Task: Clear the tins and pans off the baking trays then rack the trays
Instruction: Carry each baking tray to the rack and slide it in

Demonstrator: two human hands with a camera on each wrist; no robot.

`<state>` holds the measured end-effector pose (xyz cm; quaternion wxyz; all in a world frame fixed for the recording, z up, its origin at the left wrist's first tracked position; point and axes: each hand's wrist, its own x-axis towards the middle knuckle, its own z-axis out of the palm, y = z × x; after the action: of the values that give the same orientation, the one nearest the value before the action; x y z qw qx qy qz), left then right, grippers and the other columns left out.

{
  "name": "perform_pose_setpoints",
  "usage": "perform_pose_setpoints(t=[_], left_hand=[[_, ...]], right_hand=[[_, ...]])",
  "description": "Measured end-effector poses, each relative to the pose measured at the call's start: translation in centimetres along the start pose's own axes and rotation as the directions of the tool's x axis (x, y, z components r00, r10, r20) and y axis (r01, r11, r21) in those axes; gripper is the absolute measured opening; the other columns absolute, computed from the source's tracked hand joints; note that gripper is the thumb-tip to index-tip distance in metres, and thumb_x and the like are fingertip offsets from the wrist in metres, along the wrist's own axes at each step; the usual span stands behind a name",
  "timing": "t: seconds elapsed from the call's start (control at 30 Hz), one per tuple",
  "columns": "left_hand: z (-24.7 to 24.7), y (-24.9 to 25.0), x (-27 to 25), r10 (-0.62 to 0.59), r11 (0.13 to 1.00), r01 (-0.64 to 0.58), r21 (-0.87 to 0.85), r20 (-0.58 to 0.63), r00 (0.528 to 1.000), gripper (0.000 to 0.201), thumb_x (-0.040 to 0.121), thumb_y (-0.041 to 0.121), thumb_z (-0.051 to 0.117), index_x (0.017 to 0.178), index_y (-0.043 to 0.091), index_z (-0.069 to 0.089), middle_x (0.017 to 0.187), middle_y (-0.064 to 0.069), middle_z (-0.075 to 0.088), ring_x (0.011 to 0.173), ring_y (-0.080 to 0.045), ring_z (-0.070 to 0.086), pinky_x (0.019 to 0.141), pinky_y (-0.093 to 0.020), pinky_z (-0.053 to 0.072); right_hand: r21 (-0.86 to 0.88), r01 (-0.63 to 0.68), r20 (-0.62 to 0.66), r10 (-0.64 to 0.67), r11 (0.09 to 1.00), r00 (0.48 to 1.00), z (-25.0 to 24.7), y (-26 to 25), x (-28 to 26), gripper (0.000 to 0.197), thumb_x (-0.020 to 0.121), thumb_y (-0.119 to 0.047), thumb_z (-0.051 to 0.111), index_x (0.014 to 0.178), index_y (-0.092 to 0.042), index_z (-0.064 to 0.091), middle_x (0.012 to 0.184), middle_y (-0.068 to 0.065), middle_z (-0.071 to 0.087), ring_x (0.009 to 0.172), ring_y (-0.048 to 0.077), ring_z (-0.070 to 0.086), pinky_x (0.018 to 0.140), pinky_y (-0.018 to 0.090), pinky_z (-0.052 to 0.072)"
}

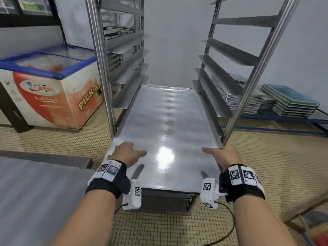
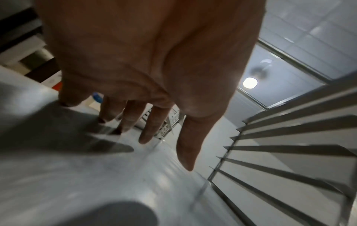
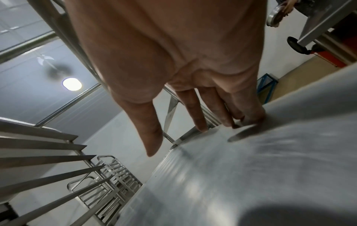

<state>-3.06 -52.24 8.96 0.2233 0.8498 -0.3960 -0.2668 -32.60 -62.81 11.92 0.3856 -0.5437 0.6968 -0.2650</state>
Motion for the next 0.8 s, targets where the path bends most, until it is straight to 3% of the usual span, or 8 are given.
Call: perform_pose_setpoints(t=[0.03, 0.1, 0.17, 0.23, 0.3, 0.37, 0.5, 0.8], left_hand=[[0.4, -0.2, -1.2, 0.023, 0.996, -0.023, 0.081, -0.003, 1.0, 0.082, 0.07, 0.07, 0.061, 0.13, 0.013, 0.057, 0.138, -0.011, 0.058, 0.128, -0.032, 0.052, 0.11, -0.054, 0.038], [1.0, -0.6, -3.4, 0.067, 0.973, -0.07, 0.221, 0.018, 0.998, 0.085, 0.071, 0.082, 0.056, 0.127, 0.018, 0.057, 0.144, -0.008, 0.052, 0.134, -0.03, 0.045, 0.112, -0.06, 0.031], [1.4, -0.9, -5.3, 0.103, 0.949, -0.131, 0.288, 0.111, 0.988, 0.109, 0.058, 0.095, 0.055, 0.145, 0.03, 0.044, 0.166, -0.005, 0.022, 0.153, -0.029, 0.016, 0.12, -0.064, 0.011], [1.6, -1.2, -6.6, 0.14, 0.917, -0.208, 0.34, 0.214, 0.967, 0.136, 0.041, 0.1, 0.058, 0.157, 0.043, 0.018, 0.17, 0.001, -0.008, 0.156, -0.027, -0.012, 0.118, -0.066, -0.007], [1.8, -2.0, -6.5, 0.167, 0.88, -0.265, 0.395, 0.263, 0.95, 0.145, 0.036, 0.093, 0.069, 0.157, 0.048, 0.004, 0.168, 0.002, -0.018, 0.153, -0.028, -0.022, 0.117, -0.068, -0.012], [2.4, -2.6, -5.8, 0.206, 0.831, -0.295, 0.472, 0.232, 0.951, 0.14, 0.044, 0.077, 0.082, 0.155, 0.051, 0.002, 0.168, 0.0, -0.016, 0.153, -0.032, -0.02, 0.117, -0.071, -0.006], [3.4, -2.6, -4.4, 0.273, 0.754, -0.308, 0.58, 0.149, 0.95, 0.123, 0.062, 0.056, 0.081, 0.154, 0.049, 0.001, 0.168, -0.002, -0.008, 0.154, -0.037, -0.013, 0.114, -0.075, 0.003], [2.6, 0.4, 1.6, 0.259, 0.763, -0.293, 0.577, 0.143, 0.955, 0.121, 0.065, 0.049, 0.081, 0.155, 0.049, 0.0, 0.169, 0.0, -0.007, 0.155, -0.035, -0.012, 0.115, -0.074, 0.002]], right_hand=[[-0.016, 0.031, 0.008, -0.031, 0.999, 0.999, 0.1, 0.7, -1.2, 0.052, 0.064, -0.049, 0.086, 0.08, -0.006, 0.063, 0.067, 0.004, 0.054, 0.065, 0.024, 0.054, 0.064, 0.035, 0.047], [0.009, 0.075, 0.075, -0.075, 0.997, 0.994, 0.5, 1.9, -3.5, 0.077, 0.055, -0.061, 0.087, 0.109, -0.009, 0.066, 0.104, 0.006, 0.066, 0.099, 0.026, 0.063, 0.088, 0.041, 0.053], [-0.043, 0.14, 0.181, -0.13, 0.989, 0.975, 1.1, 2.9, -5.4, 0.11, 0.048, -0.073, 0.083, 0.139, -0.02, 0.05, 0.143, 0.004, 0.05, 0.128, 0.023, 0.05, 0.103, 0.04, 0.044], [-0.278, 0.295, 0.307, -0.206, 0.914, 0.929, 1.7, 3.8, -6.6, 0.129, 0.038, -0.087, 0.073, 0.149, -0.035, 0.034, 0.161, 0.001, 0.022, 0.148, 0.024, 0.021, 0.118, 0.047, 0.023], [-0.493, 0.441, 0.411, -0.247, 0.75, 0.878, 2.5, 4.7, -6.8, 0.14, 0.029, -0.09, 0.068, 0.152, -0.044, 0.019, 0.165, -0.001, -0.001, 0.151, 0.028, -0.008, 0.121, 0.053, -0.002], [-0.591, 0.479, 0.429, -0.25, 0.649, 0.868, 3.2, 5.4, -6.0, 0.14, 0.037, -0.074, 0.082, 0.153, -0.046, 0.009, 0.164, 0.0, -0.011, 0.149, 0.031, -0.018, 0.119, 0.056, -0.01], [-0.66, 0.501, 0.385, -0.321, 0.56, 0.866, 4.2, 5.6, -4.5, 0.124, 0.058, -0.044, 0.086, 0.152, -0.045, 0.004, 0.164, -0.002, -0.009, 0.149, 0.032, -0.016, 0.117, 0.061, -0.008], [-0.681, 0.557, 0.406, -0.388, 0.475, 0.828, 5.5, 2.9, 1.6, 0.112, 0.066, -0.041, 0.074, 0.153, -0.042, 0.004, 0.165, 0.0, -0.003, 0.15, 0.034, -0.011, 0.116, 0.064, -0.002]])
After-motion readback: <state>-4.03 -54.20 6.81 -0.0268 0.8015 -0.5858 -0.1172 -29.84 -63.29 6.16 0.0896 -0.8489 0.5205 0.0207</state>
